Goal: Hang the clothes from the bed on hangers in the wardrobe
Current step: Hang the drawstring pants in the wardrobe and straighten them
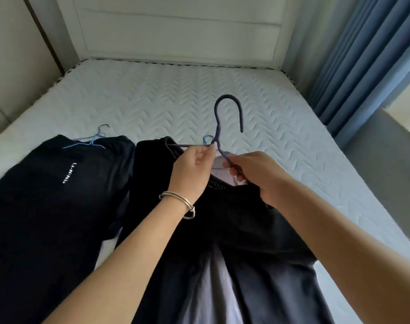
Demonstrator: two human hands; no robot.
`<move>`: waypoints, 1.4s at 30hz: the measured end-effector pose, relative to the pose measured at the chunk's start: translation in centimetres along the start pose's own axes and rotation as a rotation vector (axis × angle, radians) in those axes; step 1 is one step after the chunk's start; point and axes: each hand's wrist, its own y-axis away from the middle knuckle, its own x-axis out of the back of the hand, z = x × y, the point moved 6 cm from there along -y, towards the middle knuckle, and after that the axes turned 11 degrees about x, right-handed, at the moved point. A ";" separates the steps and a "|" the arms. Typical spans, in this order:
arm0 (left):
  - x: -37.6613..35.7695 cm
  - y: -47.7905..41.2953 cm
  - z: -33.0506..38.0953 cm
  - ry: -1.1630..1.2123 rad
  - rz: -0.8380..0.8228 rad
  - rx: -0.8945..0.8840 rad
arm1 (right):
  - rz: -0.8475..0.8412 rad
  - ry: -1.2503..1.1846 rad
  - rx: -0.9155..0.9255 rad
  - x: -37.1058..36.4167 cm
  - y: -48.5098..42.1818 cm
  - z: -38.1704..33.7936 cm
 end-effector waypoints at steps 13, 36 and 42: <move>20.6 23.5 24.1 0.149 0.157 -0.053 | -0.281 0.172 0.788 -4.9 27.6 -28.1; 66.7 70.1 22.9 -0.714 1.084 -0.107 | -0.456 0.311 1.845 -45.9 62.0 -49.5; 73.8 72.0 19.9 -0.760 1.073 -0.107 | -0.656 0.286 1.850 -55.1 66.1 -51.6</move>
